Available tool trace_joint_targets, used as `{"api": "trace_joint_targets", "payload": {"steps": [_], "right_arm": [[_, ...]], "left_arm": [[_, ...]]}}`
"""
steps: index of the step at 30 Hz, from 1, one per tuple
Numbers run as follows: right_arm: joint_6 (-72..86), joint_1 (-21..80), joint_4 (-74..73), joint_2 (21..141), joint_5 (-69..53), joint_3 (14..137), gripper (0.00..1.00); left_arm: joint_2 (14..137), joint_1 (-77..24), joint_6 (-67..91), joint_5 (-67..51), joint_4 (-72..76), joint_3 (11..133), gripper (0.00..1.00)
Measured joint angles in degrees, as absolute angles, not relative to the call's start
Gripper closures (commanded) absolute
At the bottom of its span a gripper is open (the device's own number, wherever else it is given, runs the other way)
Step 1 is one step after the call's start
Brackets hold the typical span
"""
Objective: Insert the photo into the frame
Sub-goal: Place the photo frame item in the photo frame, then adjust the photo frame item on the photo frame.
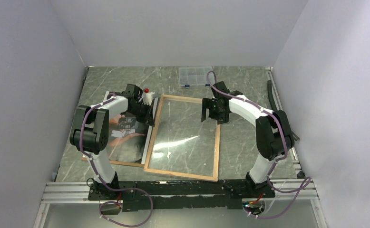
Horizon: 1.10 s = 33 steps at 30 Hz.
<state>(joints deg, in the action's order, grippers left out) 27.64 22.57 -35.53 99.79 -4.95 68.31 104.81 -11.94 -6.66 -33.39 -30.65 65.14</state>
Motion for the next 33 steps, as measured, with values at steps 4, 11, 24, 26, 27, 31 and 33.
{"api": "trace_joint_targets", "payload": {"steps": [4, 11, 24, 26, 27, 31, 33], "right_arm": [[27.40, 22.55, -36.14, 99.79, -4.69, 69.12, 0.11], [27.35, 22.55, -36.84, 100.86, -4.51, 70.02, 0.10], [27.40, 23.46, -39.66, 104.09, -0.51, 73.78, 0.06], [27.42, 23.64, -39.83, 104.09, -0.45, 74.04, 0.05], [27.42, 23.75, -39.86, 104.09, -0.45, 74.13, 0.05], [27.55, 24.25, -40.07, 104.66, -0.30, 74.24, 0.05], [27.62, 24.47, -40.10, 105.14, -0.40, 74.24, 0.05]], "left_arm": [[104.81, -11.92, -6.66, -33.41, -30.63, 65.14, 0.97], [104.81, -11.92, -6.66, -33.45, -30.61, 65.10, 0.97], [104.81, -11.90, -6.66, -33.50, -30.61, 65.10, 0.97], [104.81, -11.90, -6.66, -33.50, -30.61, 65.10, 0.97], [104.81, -11.90, -6.66, -33.52, -30.61, 65.10, 0.97], [104.81, -11.90, -6.66, -33.50, -30.61, 65.10, 0.97], [104.81, -11.90, -6.66, -33.50, -30.61, 65.10, 0.97]]}}
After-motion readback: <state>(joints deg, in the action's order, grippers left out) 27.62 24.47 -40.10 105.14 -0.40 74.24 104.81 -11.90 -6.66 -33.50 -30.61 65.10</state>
